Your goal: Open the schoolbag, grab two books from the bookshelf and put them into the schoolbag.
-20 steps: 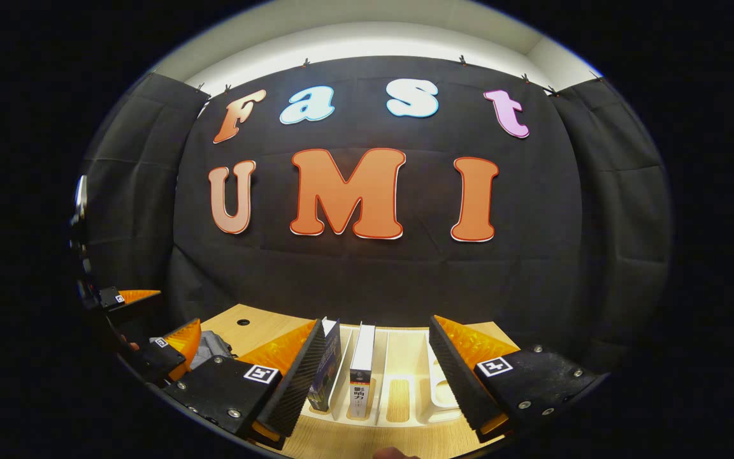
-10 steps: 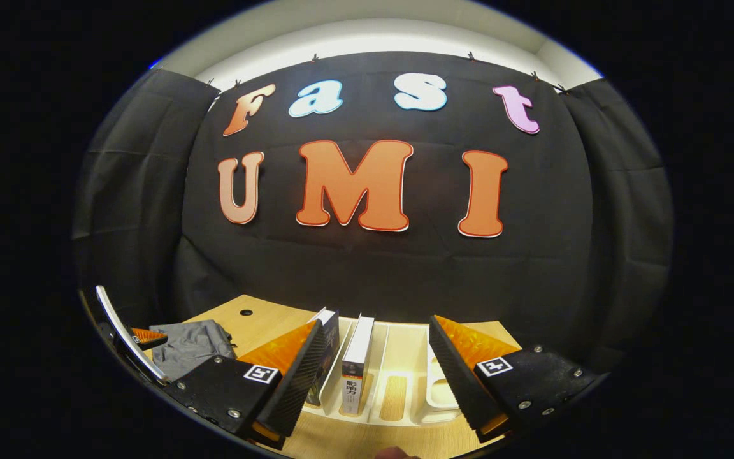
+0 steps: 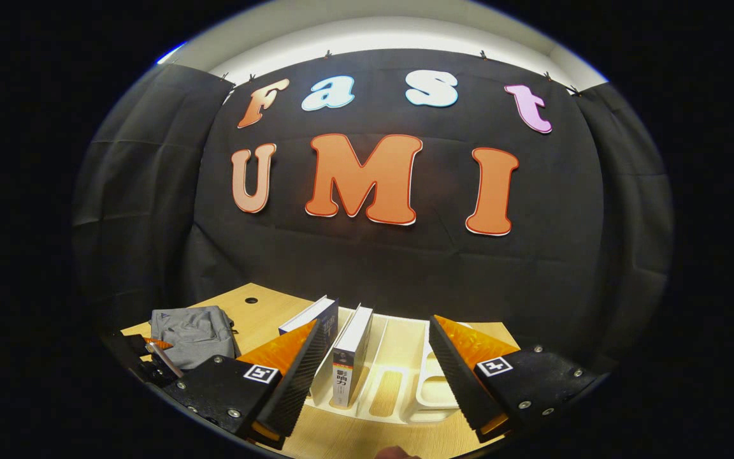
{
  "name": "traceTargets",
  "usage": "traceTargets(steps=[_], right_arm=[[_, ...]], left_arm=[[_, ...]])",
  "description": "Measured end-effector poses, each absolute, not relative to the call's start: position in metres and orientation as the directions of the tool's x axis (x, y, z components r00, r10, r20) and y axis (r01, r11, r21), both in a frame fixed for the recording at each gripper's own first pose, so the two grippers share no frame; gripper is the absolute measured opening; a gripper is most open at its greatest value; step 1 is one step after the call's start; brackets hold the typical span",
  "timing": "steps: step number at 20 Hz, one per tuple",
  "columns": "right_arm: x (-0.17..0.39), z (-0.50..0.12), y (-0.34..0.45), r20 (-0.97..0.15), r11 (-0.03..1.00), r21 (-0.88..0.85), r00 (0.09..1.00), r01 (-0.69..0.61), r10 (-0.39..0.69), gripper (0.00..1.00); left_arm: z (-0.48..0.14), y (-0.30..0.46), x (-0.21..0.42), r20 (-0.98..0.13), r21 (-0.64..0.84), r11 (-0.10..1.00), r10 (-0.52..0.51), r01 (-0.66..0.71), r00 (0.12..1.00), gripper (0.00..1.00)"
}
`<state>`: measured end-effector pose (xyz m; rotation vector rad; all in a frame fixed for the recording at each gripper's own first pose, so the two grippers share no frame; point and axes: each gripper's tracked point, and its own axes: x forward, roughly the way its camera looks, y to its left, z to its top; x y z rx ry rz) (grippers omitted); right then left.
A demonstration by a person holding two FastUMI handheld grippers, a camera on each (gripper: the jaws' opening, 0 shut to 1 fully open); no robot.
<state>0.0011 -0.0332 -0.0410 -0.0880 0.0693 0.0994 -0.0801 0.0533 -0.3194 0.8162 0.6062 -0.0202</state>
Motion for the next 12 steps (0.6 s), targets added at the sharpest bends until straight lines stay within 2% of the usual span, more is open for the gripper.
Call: traceTargets(steps=[3,11,12], right_arm=[[0.001,-0.040,-0.035,-0.076,0.992,-0.077,0.992,-0.104,0.098,0.97],[0.016,-0.035,-0.019,-0.074,0.996,-0.043,0.994,-0.078,0.074,0.97],[0.018,-0.034,-0.013,-0.079,0.996,-0.040,0.994,-0.078,0.075,0.97]], left_arm=[[-0.335,0.071,-0.083,-0.542,0.691,0.678,0.255,0.252,0.801,0.72],[-0.331,0.095,-0.056,-0.577,0.688,0.659,0.240,0.306,0.781,0.72],[-0.323,0.098,-0.050,-0.566,0.689,0.660,0.232,0.299,0.791,0.70]])
